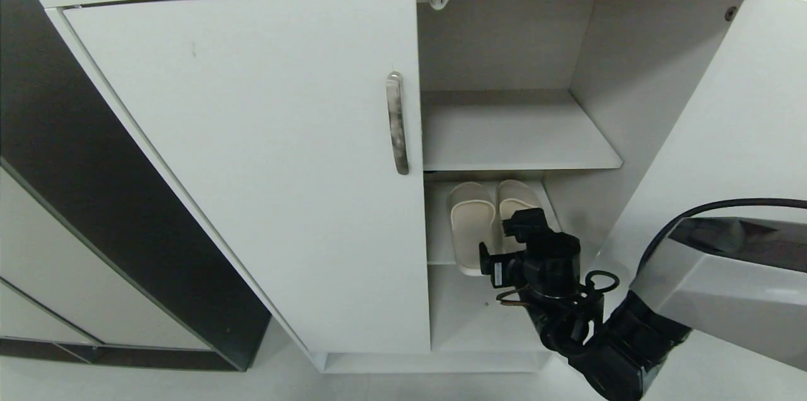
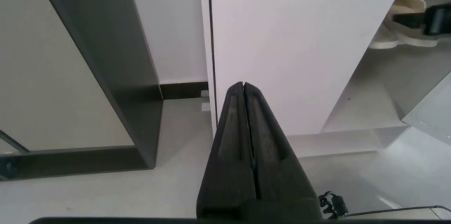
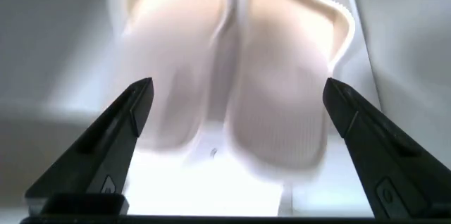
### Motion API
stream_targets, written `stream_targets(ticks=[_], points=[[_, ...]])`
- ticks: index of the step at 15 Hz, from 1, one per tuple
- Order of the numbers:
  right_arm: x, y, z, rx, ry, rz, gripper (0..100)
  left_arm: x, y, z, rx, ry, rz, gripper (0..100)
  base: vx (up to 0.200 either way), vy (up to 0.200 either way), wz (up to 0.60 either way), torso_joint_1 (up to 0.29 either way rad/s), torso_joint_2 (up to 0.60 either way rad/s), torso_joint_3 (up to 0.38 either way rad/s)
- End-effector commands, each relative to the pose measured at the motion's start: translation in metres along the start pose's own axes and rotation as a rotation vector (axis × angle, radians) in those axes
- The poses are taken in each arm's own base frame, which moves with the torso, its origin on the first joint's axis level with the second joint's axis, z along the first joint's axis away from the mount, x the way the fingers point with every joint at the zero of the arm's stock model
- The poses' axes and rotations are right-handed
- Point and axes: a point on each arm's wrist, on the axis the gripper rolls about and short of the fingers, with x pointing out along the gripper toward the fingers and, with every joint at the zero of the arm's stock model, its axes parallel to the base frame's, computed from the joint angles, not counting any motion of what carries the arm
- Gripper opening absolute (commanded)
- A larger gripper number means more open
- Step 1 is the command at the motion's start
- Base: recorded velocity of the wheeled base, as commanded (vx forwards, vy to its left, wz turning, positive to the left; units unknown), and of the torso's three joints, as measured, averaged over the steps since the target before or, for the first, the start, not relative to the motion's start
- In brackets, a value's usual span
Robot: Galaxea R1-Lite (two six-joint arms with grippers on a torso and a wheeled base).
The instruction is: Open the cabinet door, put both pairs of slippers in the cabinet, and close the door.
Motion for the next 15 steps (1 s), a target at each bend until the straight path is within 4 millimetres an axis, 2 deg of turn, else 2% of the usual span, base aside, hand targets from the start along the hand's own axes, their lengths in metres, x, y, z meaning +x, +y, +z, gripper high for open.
stream_targets(ticks=[1,6,15], points=[[-0.0221,-0.0002,0.0153,0.010,-0.023,0.035,100,0.0001,0.0000,0.0001,0.000,0.001,-0.001,0,-0.200,0.000,0.00,0.007,0.00,0.002],[-0.0255,0.0014,0.0132,0.004,-0.016,0.050,100,0.0001,0.0000,0.0001,-0.002,0.001,0.001,0,-0.200,0.000,0.00,0.002,0.00,0.001],[-0.0304,0.0050,0.0181,0.008,-0.028,0.073,100,0.0001,0.0000,0.0001,-0.002,0.001,-0.001,0,0.000,0.000,0.00,0.000,0.00,0.000]])
